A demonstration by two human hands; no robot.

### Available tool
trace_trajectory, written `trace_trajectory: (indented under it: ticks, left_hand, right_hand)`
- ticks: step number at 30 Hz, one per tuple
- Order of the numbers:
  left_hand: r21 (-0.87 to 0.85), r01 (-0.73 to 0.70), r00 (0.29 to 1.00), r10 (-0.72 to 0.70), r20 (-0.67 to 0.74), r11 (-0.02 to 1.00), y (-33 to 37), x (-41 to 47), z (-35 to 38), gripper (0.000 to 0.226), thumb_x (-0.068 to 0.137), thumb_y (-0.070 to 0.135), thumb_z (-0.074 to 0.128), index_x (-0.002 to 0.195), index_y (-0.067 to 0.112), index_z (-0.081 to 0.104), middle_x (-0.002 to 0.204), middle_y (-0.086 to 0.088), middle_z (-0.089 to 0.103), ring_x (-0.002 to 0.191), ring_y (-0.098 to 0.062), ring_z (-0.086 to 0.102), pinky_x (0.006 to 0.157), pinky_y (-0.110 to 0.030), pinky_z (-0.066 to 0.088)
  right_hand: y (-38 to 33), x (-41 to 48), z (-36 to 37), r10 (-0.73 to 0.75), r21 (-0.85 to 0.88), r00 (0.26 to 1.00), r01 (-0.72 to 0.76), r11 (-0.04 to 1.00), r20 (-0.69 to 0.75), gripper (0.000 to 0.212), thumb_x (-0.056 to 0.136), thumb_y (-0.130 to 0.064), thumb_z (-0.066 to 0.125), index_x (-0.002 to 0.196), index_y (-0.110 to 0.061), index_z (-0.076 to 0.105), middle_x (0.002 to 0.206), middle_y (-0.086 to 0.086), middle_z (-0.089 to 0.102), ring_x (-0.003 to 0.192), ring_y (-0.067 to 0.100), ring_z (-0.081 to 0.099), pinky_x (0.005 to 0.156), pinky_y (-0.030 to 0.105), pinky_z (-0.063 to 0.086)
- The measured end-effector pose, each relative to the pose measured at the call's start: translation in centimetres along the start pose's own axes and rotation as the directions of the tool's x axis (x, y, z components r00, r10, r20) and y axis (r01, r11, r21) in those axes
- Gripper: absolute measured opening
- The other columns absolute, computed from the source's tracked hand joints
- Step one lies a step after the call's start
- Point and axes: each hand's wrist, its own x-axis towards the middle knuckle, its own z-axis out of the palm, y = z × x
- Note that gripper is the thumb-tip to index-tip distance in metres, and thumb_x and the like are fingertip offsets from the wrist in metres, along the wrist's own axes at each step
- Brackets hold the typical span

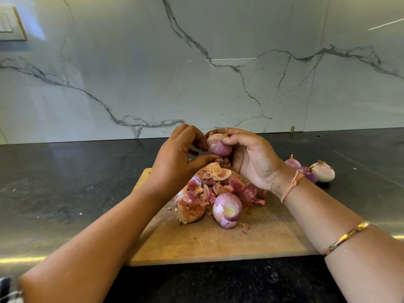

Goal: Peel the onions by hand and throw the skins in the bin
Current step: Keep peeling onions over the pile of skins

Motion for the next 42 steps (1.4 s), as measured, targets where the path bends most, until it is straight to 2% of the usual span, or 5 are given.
trace_trajectory:
  ticks: [6, 16, 22, 29, 42]
  left_hand:
    - [0.028, -0.068, 0.998, 0.068, 0.017, 0.997, 0.53, -0.08, -0.12, 0.047, 0.068, 0.050, 0.071, 0.103, 0.027, 0.048, 0.099, 0.015, 0.048, 0.088, -0.004, 0.053, 0.073, -0.011, 0.047]
    - [0.016, -0.020, 1.000, 0.020, 0.018, 1.000, 0.13, 0.03, 0.04, 0.034, 0.072, 0.030, 0.076, 0.095, 0.021, 0.052, 0.095, 0.016, 0.049, 0.088, -0.006, 0.055, 0.075, -0.013, 0.049]
    - [0.025, -0.049, 0.999, 0.049, 0.008, 0.998, 0.30, 0.10, 0.09, 0.021, 0.072, 0.018, 0.077, 0.081, 0.012, 0.059, 0.095, 0.015, 0.046, 0.088, 0.014, 0.050, 0.075, -0.002, 0.040]
    - [-0.032, 0.026, 0.999, -0.026, 0.023, 0.999, 0.43, 0.05, 0.02, 0.037, 0.071, 0.036, 0.071, 0.101, 0.025, 0.052, 0.104, 0.021, 0.046, 0.094, -0.003, 0.057, 0.080, -0.012, 0.049]
    - [-0.014, 0.000, 0.998, 0.001, 0.056, 1.000, 0.45, 0.05, -0.12, 0.037, 0.069, 0.034, 0.071, 0.098, 0.020, 0.053, 0.104, 0.018, 0.043, 0.090, -0.005, 0.054, 0.079, -0.009, 0.046]
  right_hand:
    - [0.04, -0.16, 0.17, -0.004, -0.027, 1.000, 0.005, 1.000, 0.022, 0.022, 0.091, 0.003, 0.040, 0.092, -0.005, 0.060, 0.085, 0.012, 0.059, 0.063, 0.012, 0.056, 0.047, 0.017, 0.042]
    - [0.30, -0.04, 0.28, -0.040, -0.090, 0.999, 0.042, 0.995, 0.022, 0.019, 0.095, -0.007, 0.046, 0.090, -0.004, 0.064, 0.081, 0.014, 0.060, 0.068, 0.021, 0.052, 0.062, 0.030, 0.036]
    - [0.21, 0.07, 0.16, -0.037, -0.025, 0.999, 0.037, 0.999, 0.009, 0.017, 0.094, -0.004, 0.046, 0.102, -0.005, 0.061, 0.093, 0.017, 0.062, 0.076, 0.022, 0.059, 0.062, 0.027, 0.048]
    - [0.24, 0.10, 0.04, -0.038, -0.006, 0.999, 0.038, 0.999, 0.030, 0.018, 0.095, -0.003, 0.044, 0.101, -0.006, 0.061, 0.093, 0.015, 0.064, 0.076, 0.022, 0.059, 0.063, 0.029, 0.045]
    - [0.26, -0.04, 0.11, -0.015, 0.040, 0.996, 0.012, 0.999, 0.089, 0.022, 0.095, 0.001, 0.041, 0.101, -0.003, 0.062, 0.095, 0.015, 0.063, 0.076, 0.016, 0.064, 0.055, 0.021, 0.052]
